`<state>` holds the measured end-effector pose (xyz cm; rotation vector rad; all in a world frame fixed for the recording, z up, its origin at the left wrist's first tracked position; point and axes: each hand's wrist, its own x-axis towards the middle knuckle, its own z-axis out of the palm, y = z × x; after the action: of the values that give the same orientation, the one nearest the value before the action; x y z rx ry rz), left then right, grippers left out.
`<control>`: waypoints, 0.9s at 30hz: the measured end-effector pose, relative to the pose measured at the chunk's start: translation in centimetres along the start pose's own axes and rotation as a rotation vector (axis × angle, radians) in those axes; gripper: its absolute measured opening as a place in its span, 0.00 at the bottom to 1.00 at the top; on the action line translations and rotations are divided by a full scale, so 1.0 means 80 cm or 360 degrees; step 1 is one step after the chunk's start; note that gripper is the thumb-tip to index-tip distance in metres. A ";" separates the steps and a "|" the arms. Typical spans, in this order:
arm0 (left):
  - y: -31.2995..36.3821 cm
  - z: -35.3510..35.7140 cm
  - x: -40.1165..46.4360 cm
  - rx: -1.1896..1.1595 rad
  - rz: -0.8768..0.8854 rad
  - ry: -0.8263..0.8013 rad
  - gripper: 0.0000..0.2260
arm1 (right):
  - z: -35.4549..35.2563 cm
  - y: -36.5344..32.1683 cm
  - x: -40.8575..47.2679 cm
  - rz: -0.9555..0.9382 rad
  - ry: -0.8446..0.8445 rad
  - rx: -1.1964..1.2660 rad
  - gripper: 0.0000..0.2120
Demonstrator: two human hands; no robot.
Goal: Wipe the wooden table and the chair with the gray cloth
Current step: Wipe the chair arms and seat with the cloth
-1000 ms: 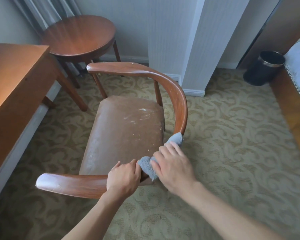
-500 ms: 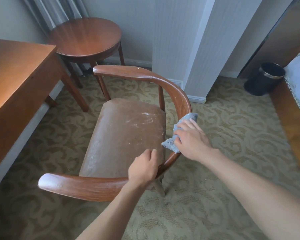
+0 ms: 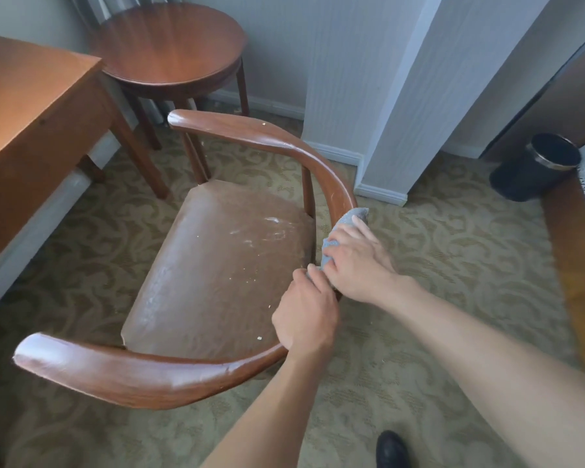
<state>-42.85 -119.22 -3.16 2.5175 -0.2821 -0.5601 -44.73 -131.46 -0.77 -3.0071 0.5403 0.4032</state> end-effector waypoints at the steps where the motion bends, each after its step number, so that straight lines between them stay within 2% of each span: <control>1: 0.001 0.000 0.000 0.0049 0.0004 0.0000 0.20 | -0.004 0.010 0.010 -0.0034 0.0005 -0.0001 0.26; 8: 0.010 0.000 -0.001 0.0209 0.0002 0.0183 0.16 | -0.033 0.043 0.088 -0.0120 -0.0093 -0.0086 0.21; 13: 0.007 0.006 0.000 0.0251 -0.0063 0.0262 0.16 | -0.012 0.007 0.006 -0.0412 -0.0041 -0.0168 0.17; 16: 0.001 0.009 0.000 0.0266 -0.0050 0.0281 0.12 | 0.016 -0.001 -0.033 -0.0345 0.0260 0.0317 0.15; 19: -0.001 0.010 0.001 0.0291 -0.0028 0.0292 0.12 | 0.026 0.013 -0.029 -0.0387 0.0491 0.0289 0.18; 23: -0.002 0.011 0.002 0.0319 -0.0002 0.0305 0.12 | -0.007 0.041 0.020 -0.0486 0.0167 -0.0104 0.30; 27: -0.003 0.013 0.003 0.0257 -0.0023 0.0296 0.15 | -0.051 0.081 0.111 -0.0488 -0.0114 -0.0359 0.26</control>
<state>-43.08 -119.55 -4.17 2.7071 -0.2478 -0.3162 -37.95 -140.88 0.71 -3.1969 0.0251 0.5791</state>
